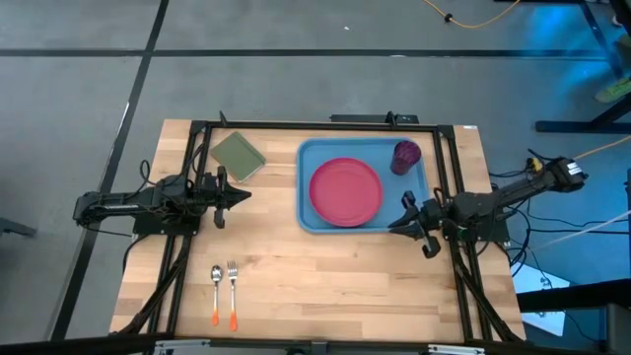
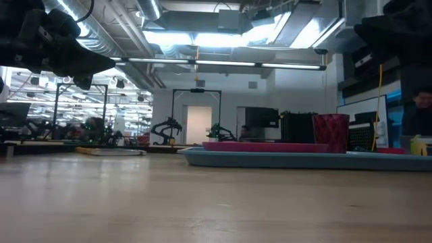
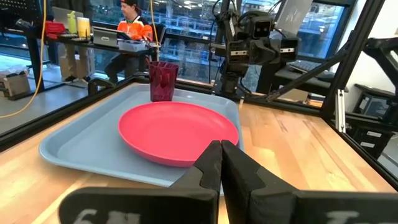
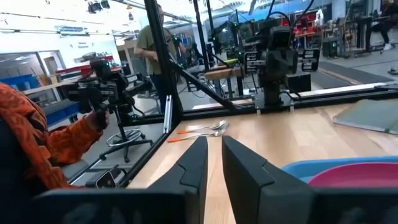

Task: Pick and place plate/cup/fork/spoon on tray
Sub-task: Move the orange spoon to the bottom center of the blue tray

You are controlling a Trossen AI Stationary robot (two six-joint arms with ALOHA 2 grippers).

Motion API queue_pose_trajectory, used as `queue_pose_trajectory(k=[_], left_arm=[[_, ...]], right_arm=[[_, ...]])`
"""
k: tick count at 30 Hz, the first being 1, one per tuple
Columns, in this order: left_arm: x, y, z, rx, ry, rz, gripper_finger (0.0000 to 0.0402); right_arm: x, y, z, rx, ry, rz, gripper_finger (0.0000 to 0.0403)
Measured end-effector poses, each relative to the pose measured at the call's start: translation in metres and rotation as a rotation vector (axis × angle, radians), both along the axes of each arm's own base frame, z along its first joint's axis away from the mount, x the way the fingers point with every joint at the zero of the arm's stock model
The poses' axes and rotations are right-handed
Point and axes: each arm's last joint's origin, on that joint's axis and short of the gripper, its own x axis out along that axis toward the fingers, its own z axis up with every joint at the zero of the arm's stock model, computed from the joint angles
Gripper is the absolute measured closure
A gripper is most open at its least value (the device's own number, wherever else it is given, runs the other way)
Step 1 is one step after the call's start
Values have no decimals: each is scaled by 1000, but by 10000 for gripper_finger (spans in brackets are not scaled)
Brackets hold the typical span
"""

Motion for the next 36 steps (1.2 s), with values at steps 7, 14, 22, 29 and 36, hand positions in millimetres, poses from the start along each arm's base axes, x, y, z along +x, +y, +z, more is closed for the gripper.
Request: queue_pose_trajectory(k=[7,14,22,29,36], left_arm=[[0,0,0,0,0,0,401],[0,0,0,0,0,0,401],[0,0,0,-1,0,1,401],[-1,0,8,-76,-99,-2,401],[-3,2,21,4,-225,72,401]], right_arm=[[-3,-2,1,-69,-22,-11,350],[-5,-16,-6,-81,69,-161,350],[-7,-30,-7,-80,84,-248,350],[-7,-33,-8,-125,97,-245,350],[-7,-32,-11,-67,136,-239,350]])
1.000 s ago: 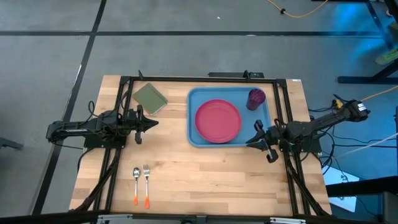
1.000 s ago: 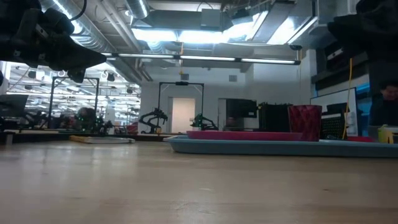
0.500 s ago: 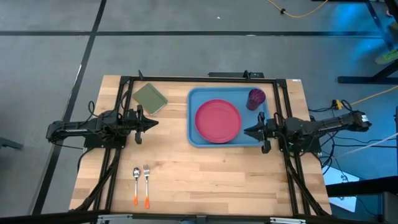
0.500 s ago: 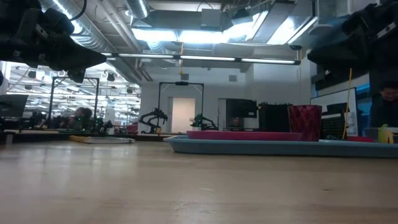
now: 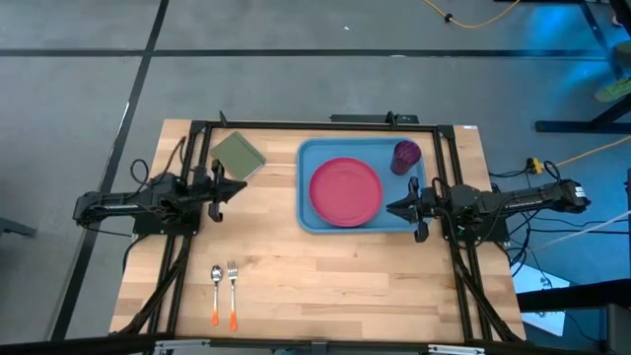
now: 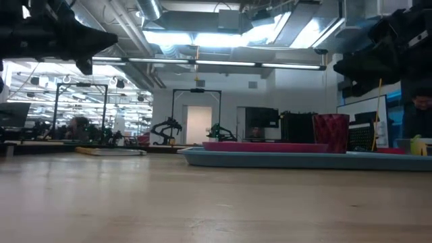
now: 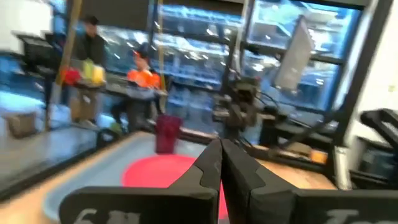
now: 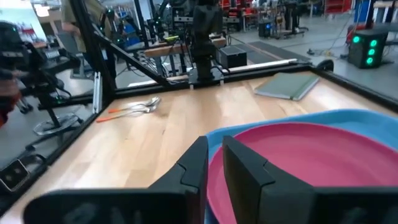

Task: Pick and place plate/cup/fork/spoon on tray
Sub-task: Move the orange spoon to the bottom center of the blue tray

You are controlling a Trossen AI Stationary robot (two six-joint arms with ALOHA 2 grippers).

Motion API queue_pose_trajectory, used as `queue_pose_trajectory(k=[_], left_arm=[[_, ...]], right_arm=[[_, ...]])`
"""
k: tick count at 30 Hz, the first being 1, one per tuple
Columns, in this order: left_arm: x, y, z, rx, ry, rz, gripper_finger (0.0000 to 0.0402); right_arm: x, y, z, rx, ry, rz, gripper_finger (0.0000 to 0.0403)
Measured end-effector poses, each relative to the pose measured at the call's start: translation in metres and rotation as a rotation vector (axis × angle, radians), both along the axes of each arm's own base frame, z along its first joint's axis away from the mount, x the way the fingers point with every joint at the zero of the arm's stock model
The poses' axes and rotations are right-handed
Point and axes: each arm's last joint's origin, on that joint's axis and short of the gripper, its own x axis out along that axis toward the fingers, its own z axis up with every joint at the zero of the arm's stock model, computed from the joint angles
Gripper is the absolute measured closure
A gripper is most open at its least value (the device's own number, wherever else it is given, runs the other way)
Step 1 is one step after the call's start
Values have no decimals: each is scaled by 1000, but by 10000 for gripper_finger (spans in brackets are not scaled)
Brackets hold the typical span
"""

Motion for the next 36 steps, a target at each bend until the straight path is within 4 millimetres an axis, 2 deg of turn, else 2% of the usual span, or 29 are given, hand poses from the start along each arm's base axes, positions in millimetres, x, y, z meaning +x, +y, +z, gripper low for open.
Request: queue_pose_trajectory(k=[2,5,7,11,16,22,26,29,32,36], left_arm=[[-1,1,2,-8,-22,46,401],[-2,3,6,-122,-94,67,401],[-4,1,13,-147,-128,-4,401],[-11,-7,45,-162,-211,-220,401],[-1,-15,70,-151,-138,-373,401],[41,-33,75,-245,199,-502,401],[62,-46,89,-321,474,-527,401],[70,-54,105,-411,694,-455,401],[73,-62,116,-514,908,-310,401],[77,-75,124,-633,1115,-140,401]], right_arm=[[0,0,0,23,0,-1,350],[0,0,0,16,0,-1,350],[0,0,0,20,0,-1,350],[0,0,0,-6,-1,0,350],[0,0,0,-7,-1,0,350],[0,0,0,-8,-2,0,350],[0,0,0,-7,-2,0,350],[0,0,0,-8,-2,0,350],[0,0,0,-7,-2,0,350],[0,0,0,-7,-2,-1,350]])
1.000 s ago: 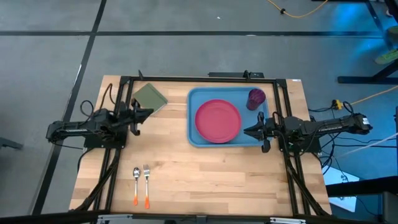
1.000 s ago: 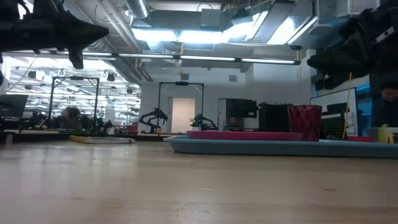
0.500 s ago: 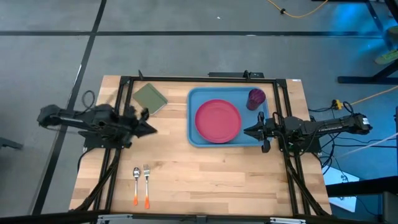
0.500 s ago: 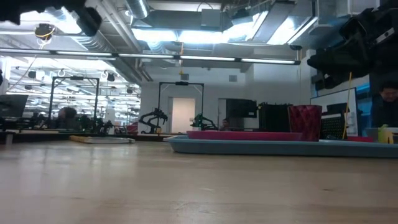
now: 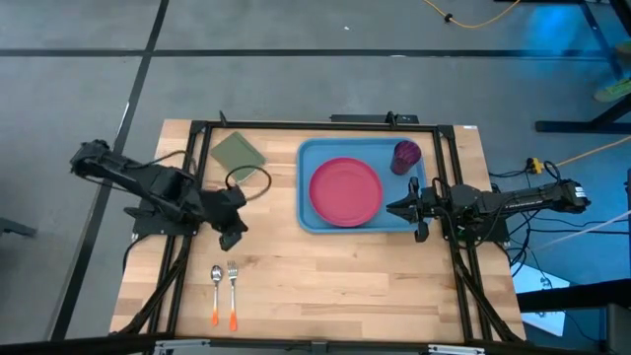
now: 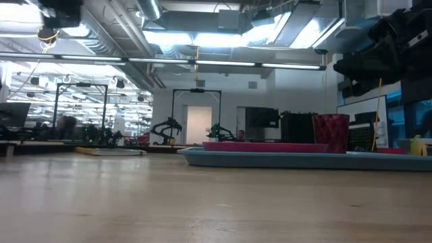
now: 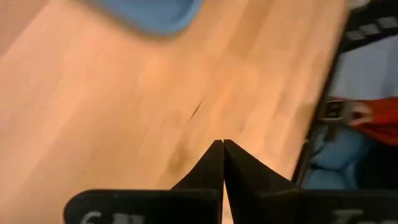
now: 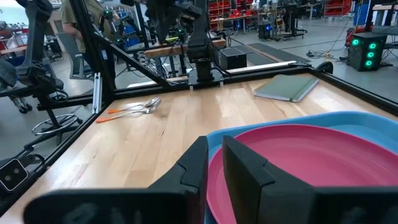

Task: Pick and place plate/cup/fork/spoon on tray
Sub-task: Move the orange spoon to the bottom center of the blue tray

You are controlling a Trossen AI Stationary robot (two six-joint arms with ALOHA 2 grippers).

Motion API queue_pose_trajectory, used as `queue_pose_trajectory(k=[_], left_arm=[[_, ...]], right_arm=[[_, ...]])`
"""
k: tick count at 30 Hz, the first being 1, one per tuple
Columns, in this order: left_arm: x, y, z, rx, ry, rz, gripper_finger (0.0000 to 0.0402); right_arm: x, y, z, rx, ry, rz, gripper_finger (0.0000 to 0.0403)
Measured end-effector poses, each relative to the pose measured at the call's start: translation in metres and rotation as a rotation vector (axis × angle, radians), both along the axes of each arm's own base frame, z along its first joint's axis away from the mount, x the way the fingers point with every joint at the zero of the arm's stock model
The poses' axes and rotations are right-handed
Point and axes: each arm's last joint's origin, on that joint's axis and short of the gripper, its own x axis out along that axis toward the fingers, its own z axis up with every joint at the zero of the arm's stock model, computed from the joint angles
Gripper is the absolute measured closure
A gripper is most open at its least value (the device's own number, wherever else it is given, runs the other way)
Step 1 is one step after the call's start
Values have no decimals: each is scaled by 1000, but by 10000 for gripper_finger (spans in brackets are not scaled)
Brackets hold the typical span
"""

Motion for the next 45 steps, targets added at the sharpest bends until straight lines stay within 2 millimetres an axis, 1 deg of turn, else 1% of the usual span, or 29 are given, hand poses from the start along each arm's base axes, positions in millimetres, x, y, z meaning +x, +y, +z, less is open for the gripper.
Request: queue_pose_trajectory(k=[4,10,15,21,25,29,32,34,37,41,45], left_arm=[[5,-19,-5,-62,165,120,401],[9,-53,-23,-133,297,219,401],[4,-78,-35,-192,386,327,401],[-4,-102,-47,-235,462,460,401],[-10,-118,-58,-230,536,487,401],[-9,-131,-74,-183,593,501,401],[-8,-138,-87,-173,663,586,399],[-6,-144,-95,-196,738,625,391],[0,-154,-105,-251,811,608,370],[8,-162,-115,-277,770,615,327],[11,-164,-126,-236,766,653,283]], right_arm=[[0,0,0,-1,0,0,350],[0,0,0,-1,0,0,350],[0,0,0,-1,0,0,350],[0,0,0,0,0,0,350],[0,0,0,-1,0,0,350],[0,0,0,-1,0,0,350],[0,0,0,0,0,0,350],[0,0,0,-1,0,0,350],[0,0,0,0,0,0,350],[0,0,0,-1,0,0,350],[0,0,0,-1,0,0,350]])
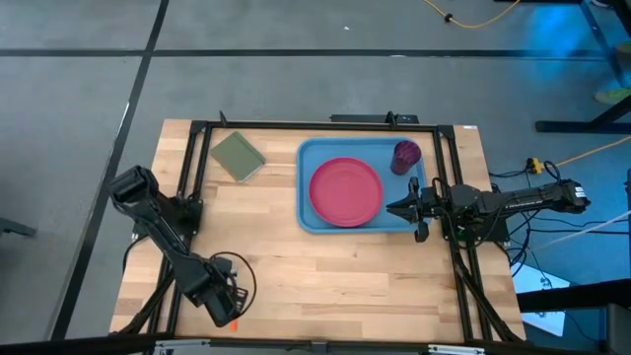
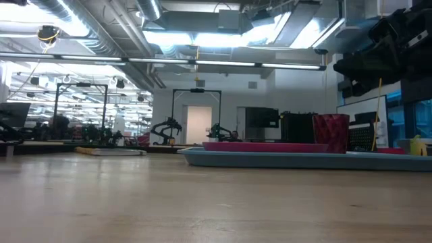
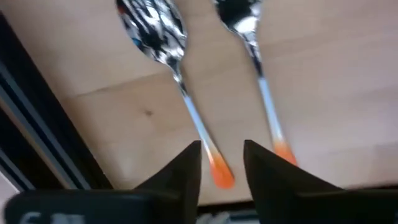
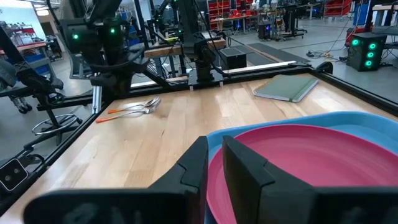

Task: Pick and place plate/cup/fork/spoon on tray
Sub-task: Move the orange spoon to the bottom center of the blue tray

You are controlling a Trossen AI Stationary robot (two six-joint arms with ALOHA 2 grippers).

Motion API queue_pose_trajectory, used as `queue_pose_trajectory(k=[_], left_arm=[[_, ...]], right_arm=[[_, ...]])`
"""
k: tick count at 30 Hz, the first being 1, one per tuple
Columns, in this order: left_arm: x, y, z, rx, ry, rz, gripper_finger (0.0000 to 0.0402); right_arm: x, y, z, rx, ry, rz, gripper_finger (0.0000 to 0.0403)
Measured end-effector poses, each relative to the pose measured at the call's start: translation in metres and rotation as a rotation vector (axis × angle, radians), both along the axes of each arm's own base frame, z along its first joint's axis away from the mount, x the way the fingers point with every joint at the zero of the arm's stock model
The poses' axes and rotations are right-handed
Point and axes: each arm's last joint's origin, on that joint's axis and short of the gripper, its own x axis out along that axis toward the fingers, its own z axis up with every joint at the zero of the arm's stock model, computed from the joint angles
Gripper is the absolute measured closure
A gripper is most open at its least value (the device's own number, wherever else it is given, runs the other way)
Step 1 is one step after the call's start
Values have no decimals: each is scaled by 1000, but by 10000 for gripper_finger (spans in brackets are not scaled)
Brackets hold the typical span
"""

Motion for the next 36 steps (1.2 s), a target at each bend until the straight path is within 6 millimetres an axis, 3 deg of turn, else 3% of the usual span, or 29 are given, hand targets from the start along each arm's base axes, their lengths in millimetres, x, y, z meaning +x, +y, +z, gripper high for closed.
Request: queue_pose_trajectory(k=[5,12,36], left_arm=[[2,-2,-14,45,45,17,249],[4,-5,-28,87,73,16,245],[4,-4,-28,97,64,16,249]], right_arm=[[0,0,0,0,0,0,350],[0,0,0,0,0,0,350],[0,0,0,0,0,0,350]])
